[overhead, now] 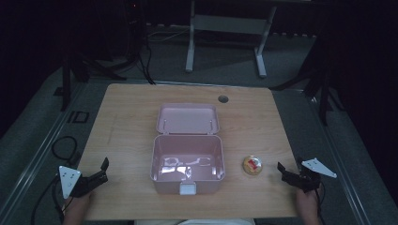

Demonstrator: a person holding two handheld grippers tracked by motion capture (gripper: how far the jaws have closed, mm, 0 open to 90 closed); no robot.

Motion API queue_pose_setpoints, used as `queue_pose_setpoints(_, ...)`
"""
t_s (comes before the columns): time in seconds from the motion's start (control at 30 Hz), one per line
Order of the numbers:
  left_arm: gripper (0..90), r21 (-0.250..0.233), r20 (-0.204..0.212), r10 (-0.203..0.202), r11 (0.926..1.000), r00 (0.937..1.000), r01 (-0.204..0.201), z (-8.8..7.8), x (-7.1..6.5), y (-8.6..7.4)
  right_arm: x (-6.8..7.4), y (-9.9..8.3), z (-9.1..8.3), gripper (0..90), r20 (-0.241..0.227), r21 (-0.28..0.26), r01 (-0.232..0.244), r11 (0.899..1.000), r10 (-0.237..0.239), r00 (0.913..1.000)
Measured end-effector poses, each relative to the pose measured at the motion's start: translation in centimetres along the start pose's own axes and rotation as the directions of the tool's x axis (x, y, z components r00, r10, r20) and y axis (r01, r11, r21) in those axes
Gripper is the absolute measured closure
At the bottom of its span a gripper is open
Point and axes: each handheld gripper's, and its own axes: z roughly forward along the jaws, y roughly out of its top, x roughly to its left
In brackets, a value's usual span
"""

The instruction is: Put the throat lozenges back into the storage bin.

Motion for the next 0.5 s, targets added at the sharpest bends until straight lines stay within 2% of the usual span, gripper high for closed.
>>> queue_pose_setpoints(0.27,3.2,-0.001,-0.014,0.002,1.0,0.9999,-0.002,0.08,0.03,-0.06,-0.09,0.07,0.15,11.1,0.002,0.014,-0.012,1.0,0.012,0.9999)
queue_pose_setpoints(0.5,3.2,0.022,-0.018,0.015,0.9997,0.9997,-0.015,0.2,-0.05,-0.09,0.2,0.13,0.31,11.1,0.002,0.04,0.024,0.999,-0.024,0.9997)
